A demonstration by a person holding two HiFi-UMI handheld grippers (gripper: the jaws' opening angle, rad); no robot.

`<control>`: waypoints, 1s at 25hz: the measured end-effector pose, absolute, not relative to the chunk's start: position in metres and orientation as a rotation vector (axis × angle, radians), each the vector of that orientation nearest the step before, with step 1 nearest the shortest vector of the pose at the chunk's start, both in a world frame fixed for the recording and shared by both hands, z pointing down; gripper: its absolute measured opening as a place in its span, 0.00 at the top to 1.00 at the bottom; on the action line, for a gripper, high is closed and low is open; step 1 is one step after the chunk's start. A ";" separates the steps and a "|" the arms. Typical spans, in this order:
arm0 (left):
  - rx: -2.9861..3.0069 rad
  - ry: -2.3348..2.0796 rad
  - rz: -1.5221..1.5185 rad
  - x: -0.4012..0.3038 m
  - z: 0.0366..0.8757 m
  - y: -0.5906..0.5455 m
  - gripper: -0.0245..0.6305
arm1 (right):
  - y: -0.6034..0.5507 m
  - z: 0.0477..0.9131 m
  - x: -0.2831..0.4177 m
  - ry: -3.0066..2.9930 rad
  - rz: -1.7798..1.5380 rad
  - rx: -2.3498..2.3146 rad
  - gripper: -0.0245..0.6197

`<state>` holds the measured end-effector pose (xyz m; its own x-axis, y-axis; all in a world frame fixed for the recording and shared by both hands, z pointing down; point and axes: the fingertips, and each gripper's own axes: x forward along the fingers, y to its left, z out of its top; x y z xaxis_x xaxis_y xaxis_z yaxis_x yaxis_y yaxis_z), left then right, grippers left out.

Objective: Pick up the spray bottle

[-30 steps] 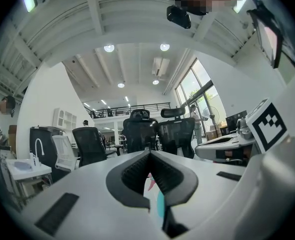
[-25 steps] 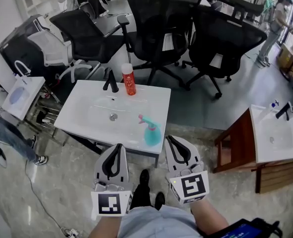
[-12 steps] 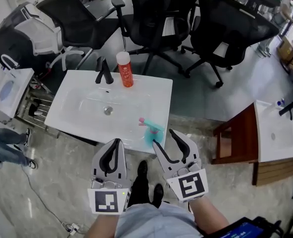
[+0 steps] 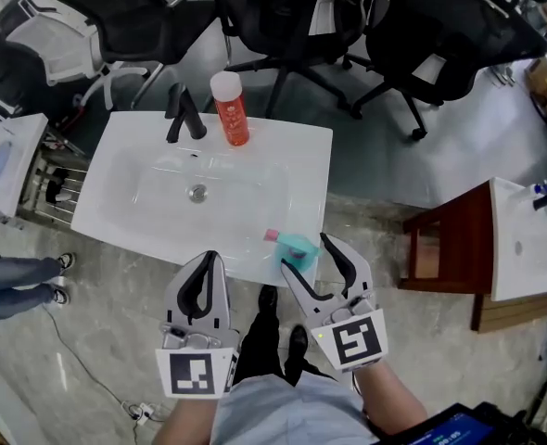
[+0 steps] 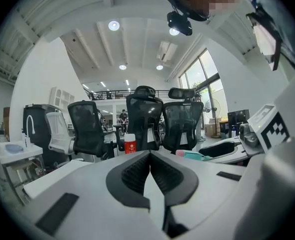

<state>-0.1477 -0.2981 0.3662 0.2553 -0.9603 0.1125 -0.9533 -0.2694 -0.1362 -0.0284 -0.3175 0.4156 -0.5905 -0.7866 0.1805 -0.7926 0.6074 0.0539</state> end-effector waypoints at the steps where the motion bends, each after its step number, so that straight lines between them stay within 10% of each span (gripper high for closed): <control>1: -2.460 1.876 -0.273 -0.149 0.369 -0.302 0.94 | -0.320 0.420 -0.029 -2.641 0.057 1.311 0.51; 25: -2.519 1.926 -0.339 -0.156 0.402 -0.329 0.94 | -0.342 0.459 -0.047 -2.609 0.135 1.226 0.60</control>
